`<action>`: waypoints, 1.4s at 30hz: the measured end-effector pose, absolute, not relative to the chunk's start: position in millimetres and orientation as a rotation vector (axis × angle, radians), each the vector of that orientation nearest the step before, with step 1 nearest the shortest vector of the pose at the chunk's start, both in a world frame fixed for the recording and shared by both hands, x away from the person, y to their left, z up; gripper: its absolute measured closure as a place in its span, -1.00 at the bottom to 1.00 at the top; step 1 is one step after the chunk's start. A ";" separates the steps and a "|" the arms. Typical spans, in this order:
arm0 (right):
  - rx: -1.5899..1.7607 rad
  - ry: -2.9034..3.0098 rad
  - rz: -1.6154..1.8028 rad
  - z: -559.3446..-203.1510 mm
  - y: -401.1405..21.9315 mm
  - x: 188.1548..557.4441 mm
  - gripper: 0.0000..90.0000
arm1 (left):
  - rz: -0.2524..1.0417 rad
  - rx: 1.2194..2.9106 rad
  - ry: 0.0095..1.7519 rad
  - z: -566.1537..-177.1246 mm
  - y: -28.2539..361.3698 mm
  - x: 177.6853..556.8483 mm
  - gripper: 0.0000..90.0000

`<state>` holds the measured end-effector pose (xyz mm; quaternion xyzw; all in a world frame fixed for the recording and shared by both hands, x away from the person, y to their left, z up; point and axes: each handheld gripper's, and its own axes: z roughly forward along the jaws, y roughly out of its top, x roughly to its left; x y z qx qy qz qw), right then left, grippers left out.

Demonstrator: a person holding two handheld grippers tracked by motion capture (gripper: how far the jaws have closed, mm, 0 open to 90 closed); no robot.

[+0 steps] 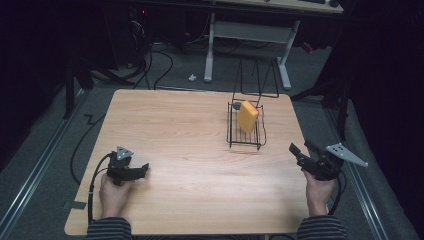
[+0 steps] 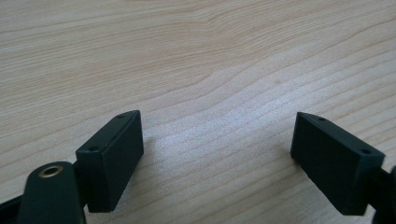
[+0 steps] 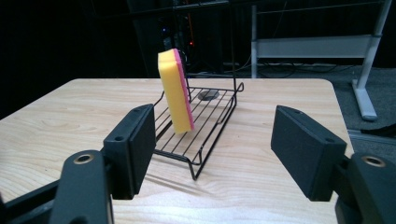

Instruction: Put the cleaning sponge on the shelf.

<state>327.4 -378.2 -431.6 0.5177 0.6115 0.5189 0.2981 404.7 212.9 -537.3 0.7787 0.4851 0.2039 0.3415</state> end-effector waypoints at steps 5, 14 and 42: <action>1.396 1.623 1.377 -440.3 -381.0 323.7 -0.29 | 0.531 2.026 1.262 -537.4 212.8 404.7 -0.61; 1.436 1.638 1.359 -456.4 -378.9 325.5 -0.27 | 0.531 2.026 1.262 -537.4 212.8 404.7 -0.61; 1.446 1.795 1.242 -493.4 -348.4 363.8 -0.17 | 0.531 2.025 1.262 -537.4 212.8 404.7 -0.61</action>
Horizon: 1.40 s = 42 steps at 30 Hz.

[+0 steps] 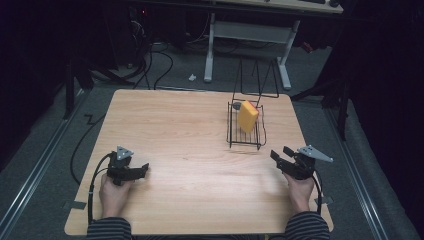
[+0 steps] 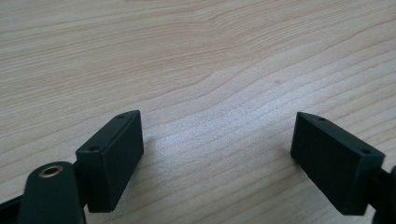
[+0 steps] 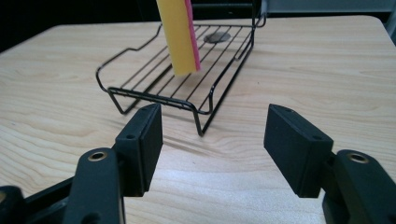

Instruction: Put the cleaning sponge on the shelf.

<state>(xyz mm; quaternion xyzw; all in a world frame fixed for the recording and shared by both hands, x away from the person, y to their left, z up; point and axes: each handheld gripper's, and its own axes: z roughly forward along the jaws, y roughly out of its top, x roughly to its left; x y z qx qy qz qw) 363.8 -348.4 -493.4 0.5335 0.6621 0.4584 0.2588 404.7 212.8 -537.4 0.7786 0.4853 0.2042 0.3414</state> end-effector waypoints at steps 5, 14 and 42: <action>1.454 1.834 1.193 -499.1 -345.0 368.8 -0.20 | 0.531 2.024 1.263 -537.4 212.7 404.7 -0.61; 1.471 1.871 1.121 -506.0 -340.9 376.4 -0.22 | 0.531 2.026 1.262 -537.3 212.8 404.7 -0.61; 1.487 1.934 0.917 -512.7 -327.4 399.3 -0.20 | 0.529 2.023 1.262 -537.4 212.9 404.9 -0.61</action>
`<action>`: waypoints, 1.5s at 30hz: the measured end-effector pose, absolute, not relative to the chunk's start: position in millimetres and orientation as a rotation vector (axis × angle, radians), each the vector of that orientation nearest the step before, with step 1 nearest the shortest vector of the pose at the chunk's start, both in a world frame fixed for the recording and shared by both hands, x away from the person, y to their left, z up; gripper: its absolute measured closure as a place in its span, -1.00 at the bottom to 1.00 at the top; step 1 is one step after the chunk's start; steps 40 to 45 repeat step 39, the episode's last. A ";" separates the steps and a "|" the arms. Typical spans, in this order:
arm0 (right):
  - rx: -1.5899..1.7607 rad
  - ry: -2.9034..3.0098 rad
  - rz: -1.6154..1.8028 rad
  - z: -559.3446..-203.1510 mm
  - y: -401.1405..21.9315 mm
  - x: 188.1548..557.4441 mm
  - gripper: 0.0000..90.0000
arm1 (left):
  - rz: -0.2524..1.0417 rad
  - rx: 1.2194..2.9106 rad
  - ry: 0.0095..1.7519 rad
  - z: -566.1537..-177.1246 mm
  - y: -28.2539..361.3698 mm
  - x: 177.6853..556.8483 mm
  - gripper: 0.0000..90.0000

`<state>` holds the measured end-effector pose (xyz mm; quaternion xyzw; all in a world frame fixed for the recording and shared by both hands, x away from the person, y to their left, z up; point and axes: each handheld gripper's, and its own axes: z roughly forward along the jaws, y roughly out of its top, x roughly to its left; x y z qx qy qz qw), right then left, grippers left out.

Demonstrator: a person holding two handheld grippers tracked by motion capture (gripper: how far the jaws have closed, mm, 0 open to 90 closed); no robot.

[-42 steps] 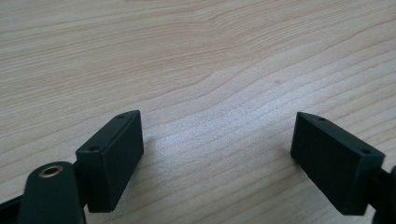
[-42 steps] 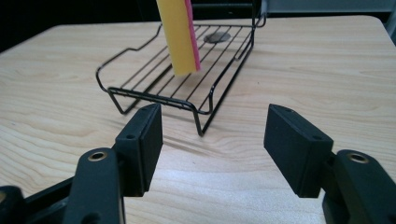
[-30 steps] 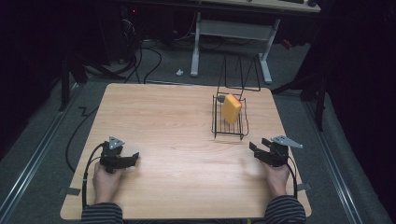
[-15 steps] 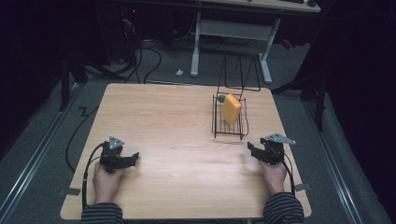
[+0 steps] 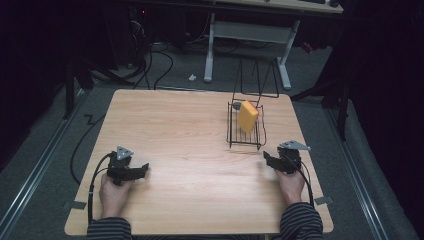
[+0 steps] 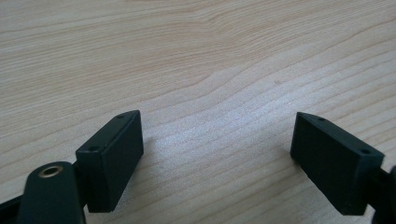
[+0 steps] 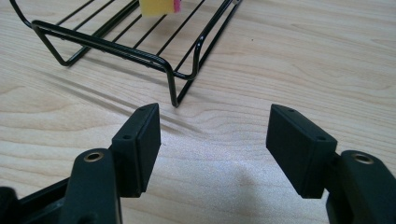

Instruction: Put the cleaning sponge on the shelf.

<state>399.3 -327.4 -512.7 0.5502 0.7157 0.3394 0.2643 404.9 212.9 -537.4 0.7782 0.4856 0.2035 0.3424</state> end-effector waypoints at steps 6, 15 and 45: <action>1.505 1.954 0.891 -518.2 -328.9 403.0 -0.22 | 0.529 2.023 1.262 -537.4 212.8 404.9 -0.61; 1.510 1.989 0.836 -527.2 -325.8 405.2 -0.26 | 0.529 2.024 1.263 -537.4 212.8 404.8 -0.61; 1.514 2.002 0.838 -530.5 -327.1 405.6 -0.30 | 0.530 2.025 1.263 -537.3 212.8 404.7 -0.61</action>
